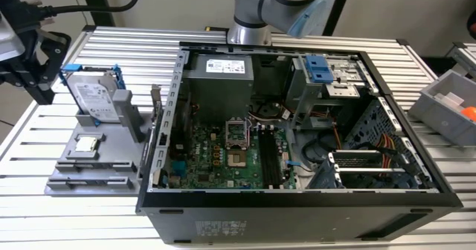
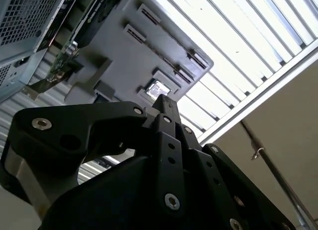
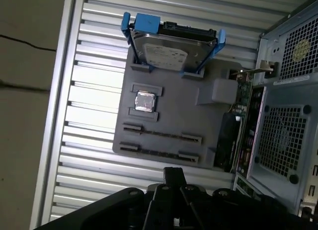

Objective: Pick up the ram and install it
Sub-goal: 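Pick up the ram and move it above insertion slot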

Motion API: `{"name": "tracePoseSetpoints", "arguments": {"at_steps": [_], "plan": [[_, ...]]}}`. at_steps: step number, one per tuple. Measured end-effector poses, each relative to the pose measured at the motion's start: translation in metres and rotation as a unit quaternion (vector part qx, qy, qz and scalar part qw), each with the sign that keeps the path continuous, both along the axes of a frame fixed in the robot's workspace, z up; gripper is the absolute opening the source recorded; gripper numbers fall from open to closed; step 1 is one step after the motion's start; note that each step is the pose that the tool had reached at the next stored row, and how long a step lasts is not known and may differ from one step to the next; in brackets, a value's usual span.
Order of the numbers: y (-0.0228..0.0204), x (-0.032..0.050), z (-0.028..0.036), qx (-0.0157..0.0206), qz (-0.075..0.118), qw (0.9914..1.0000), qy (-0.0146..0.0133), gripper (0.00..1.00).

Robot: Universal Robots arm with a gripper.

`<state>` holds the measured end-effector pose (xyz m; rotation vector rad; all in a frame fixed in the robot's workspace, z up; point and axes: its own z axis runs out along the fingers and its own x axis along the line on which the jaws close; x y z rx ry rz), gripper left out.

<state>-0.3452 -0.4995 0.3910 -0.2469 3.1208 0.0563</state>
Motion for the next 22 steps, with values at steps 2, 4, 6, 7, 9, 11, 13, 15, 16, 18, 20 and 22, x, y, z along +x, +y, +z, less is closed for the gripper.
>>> {"name": "tracePoseSetpoints", "arguments": {"at_steps": [2,4,6,7,9,11,13,15,16,18,20,22], "plan": [[0.0000,0.0000,0.0000,0.0000,0.007,0.99998,0.0000,0.00],[0.0000,0.0000,0.0000,0.0000,0.013,0.99991,0.0000,0.00],[0.0000,0.0000,0.0000,0.0000,0.020,0.99979,0.0000,0.00],[0.0000,0.0000,0.0000,0.0000,0.024,0.99971,0.0000,0.00],[0.0000,0.0000,0.0000,0.0000,0.032,0.99950,0.0000,0.00],[0.0000,0.0000,0.0000,0.0000,0.040,0.99922,0.0000,0.00],[0.0000,0.0000,0.0000,0.0000,0.048,0.99883,0.0000,0.00],[0.0000,0.0000,0.0000,0.0000,0.058,0.99835,0.0000,0.00],[0.0000,0.0000,0.0000,-0.0001,0.062,0.99806,0.0000,0.00],[0.0000,0.0000,0.0000,-0.0001,0.072,0.99742,0.0000,0.00],[0.0001,0.0000,0.0000,-0.0001,0.081,0.99673,0.0000,0.00],[0.0001,0.0000,0.0000,-0.0001,0.090,0.99596,0.0000,0.00]]}}
